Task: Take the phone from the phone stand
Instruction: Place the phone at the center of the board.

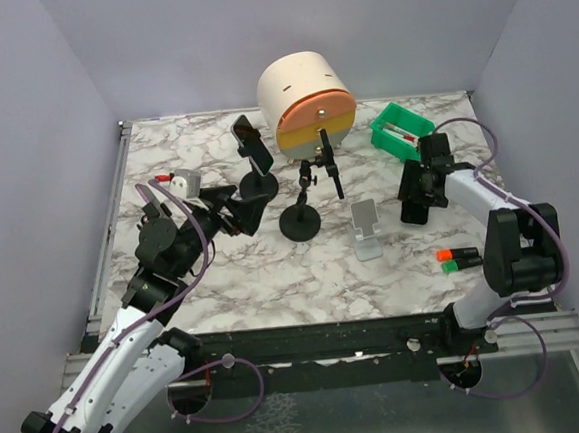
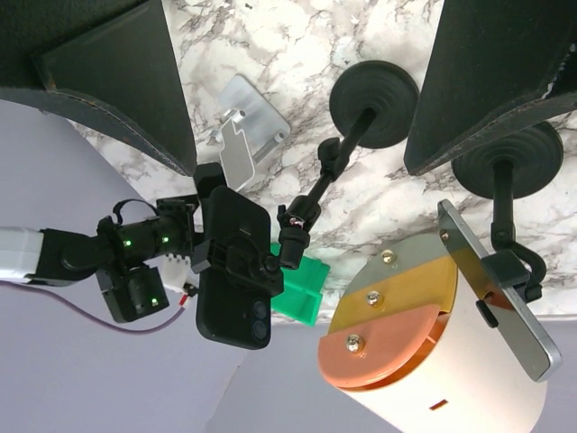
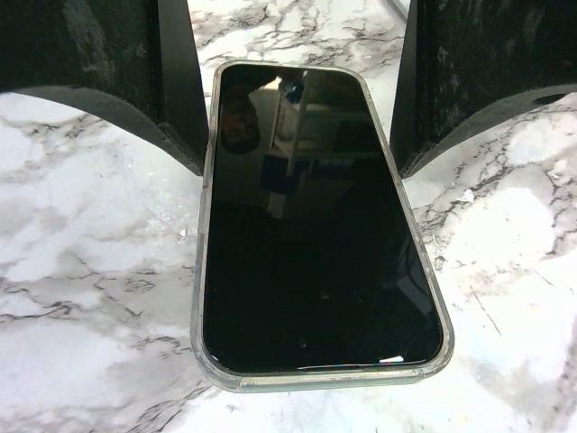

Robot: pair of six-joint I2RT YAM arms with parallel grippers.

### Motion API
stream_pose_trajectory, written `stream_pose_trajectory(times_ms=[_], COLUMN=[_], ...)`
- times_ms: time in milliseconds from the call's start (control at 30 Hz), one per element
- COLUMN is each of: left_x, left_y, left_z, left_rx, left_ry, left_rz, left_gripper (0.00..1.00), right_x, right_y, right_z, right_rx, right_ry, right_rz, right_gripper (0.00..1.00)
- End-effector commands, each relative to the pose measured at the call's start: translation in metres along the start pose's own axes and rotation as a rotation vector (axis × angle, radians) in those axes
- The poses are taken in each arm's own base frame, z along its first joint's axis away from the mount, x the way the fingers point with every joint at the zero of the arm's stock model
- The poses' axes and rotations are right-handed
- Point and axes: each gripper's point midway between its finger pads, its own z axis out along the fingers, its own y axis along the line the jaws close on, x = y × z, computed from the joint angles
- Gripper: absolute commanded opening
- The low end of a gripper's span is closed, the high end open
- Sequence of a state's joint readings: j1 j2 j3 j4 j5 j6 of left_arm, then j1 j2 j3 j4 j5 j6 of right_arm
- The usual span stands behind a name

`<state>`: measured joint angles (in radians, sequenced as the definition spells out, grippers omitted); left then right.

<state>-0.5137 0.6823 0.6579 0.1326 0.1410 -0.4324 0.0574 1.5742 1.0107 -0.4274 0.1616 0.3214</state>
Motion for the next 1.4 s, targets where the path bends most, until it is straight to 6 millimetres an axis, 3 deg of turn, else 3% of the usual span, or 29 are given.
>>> stream_pose_trajectory(times_ms=[0, 233, 467, 600, 833, 1000, 1133, 1233, 1367], left_x=[-0.012, -0.012, -0.011, -0.009, -0.005, -0.002, 0.000, 0.003, 0.011], left_y=[-0.005, -0.009, -0.011, -0.011, -0.008, -0.007, -0.004, -0.002, 0.002], left_z=[-0.002, -0.003, -0.003, -0.002, 0.000, 0.002, 0.002, 0.004, 0.009], left_rx=[0.005, 0.017, 0.025, 0.025, 0.010, 0.007, -0.007, -0.013, -0.018], left_ry=[-0.035, -0.032, -0.028, -0.023, -0.009, 0.000, 0.001, 0.007, 0.033], left_rz=[0.013, 0.024, 0.019, 0.020, 0.018, 0.023, 0.027, 0.029, 0.028], left_gripper=[0.99, 0.99, 0.99, 0.99, 0.99, 0.99, 0.99, 0.99, 0.99], right_x=[0.003, 0.015, 0.026, 0.029, 0.018, -0.024, -0.053, -0.047, -0.012], right_y=[0.009, 0.014, 0.011, 0.005, 0.002, -0.001, 0.008, 0.024, 0.051], right_z=[0.012, 0.025, 0.036, 0.041, 0.036, -0.003, -0.060, -0.101, -0.142], right_rx=[-0.047, -0.066, -0.041, 0.000, 0.029, 0.034, -0.063, -0.160, -0.327], right_ry=[0.046, 0.110, 0.155, 0.166, 0.122, -0.053, -0.235, -0.333, -0.410], right_rz=[-0.037, -0.048, -0.045, -0.038, -0.002, 0.066, 0.106, 0.072, -0.022], right_gripper=[0.55, 0.55, 0.62, 0.71, 0.99, 1.00, 1.00, 0.99, 0.96])
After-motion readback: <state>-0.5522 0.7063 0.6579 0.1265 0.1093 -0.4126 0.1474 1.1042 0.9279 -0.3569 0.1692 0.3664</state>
